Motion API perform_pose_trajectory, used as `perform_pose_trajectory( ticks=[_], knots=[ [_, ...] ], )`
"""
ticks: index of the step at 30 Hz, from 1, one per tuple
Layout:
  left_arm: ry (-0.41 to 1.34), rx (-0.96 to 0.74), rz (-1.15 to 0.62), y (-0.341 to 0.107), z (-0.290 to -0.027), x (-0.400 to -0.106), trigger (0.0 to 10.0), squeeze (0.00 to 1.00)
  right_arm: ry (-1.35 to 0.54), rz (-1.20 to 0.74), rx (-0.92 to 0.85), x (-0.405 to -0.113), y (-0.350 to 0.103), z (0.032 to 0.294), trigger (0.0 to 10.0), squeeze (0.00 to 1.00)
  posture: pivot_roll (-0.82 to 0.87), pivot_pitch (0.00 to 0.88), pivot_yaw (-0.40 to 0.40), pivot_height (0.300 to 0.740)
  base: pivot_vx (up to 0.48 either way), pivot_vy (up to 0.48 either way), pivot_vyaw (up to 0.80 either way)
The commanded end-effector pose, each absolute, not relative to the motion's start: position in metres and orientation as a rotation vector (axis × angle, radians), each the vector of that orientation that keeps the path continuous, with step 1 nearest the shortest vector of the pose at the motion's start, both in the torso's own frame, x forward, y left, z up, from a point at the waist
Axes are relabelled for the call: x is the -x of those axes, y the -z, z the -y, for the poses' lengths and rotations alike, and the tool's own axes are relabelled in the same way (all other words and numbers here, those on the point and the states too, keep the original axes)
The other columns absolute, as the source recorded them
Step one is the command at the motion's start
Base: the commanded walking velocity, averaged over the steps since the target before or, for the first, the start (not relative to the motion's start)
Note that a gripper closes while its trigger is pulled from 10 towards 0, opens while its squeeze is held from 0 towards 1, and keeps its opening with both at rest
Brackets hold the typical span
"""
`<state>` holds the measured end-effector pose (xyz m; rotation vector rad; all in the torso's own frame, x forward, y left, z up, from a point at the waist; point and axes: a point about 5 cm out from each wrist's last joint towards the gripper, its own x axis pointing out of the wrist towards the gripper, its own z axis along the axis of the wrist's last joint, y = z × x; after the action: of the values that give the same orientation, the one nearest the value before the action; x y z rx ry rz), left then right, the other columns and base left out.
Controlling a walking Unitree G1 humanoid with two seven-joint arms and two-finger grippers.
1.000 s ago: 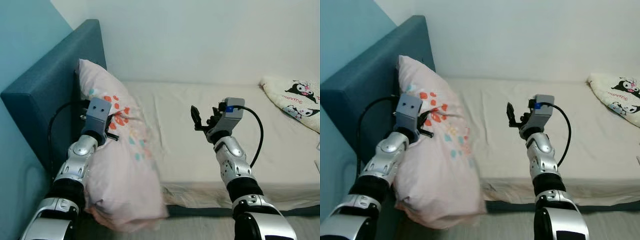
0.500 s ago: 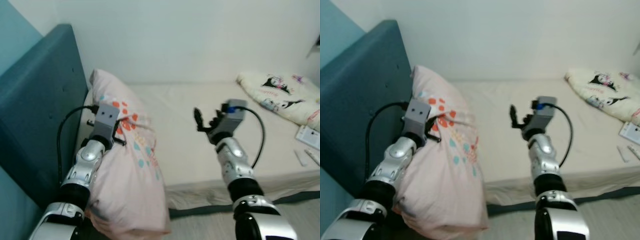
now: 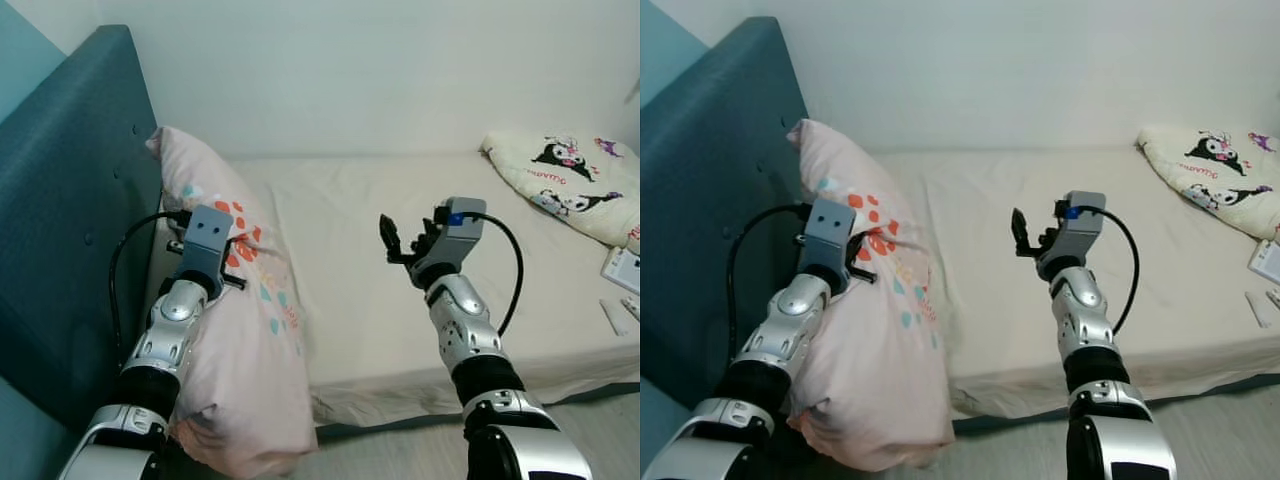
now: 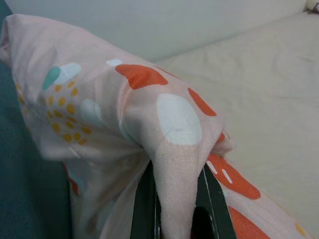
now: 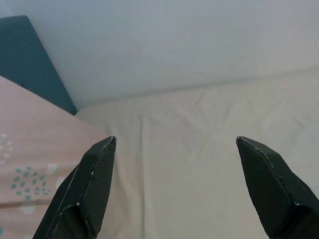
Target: Clean up the room
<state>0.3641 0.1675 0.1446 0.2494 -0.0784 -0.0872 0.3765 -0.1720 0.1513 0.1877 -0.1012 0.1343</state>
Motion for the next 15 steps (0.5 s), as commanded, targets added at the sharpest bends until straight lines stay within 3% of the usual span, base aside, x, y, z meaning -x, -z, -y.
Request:
perform_pose_trajectory(
  ticks=[1, 15],
  knots=[
    [0.084, -0.249, 0.171, -0.166, -0.165, -0.367, 10.0, 0.0, -0.13, 0.102, -0.201, -0.375, -0.15, 0.173, 10.0, 0.0, -0.1, 0.0, -0.024, 0.74, 0.281, 0.0, 0.0],
    [0.11, -0.239, 0.176, -0.166, -0.154, -0.367, 10.0, 0.0, -0.139, 0.108, -0.206, -0.376, -0.152, 0.17, 10.0, 0.0, -0.1, 0.0, -0.031, 0.74, 0.311, 0.0, 0.0]
  ],
)
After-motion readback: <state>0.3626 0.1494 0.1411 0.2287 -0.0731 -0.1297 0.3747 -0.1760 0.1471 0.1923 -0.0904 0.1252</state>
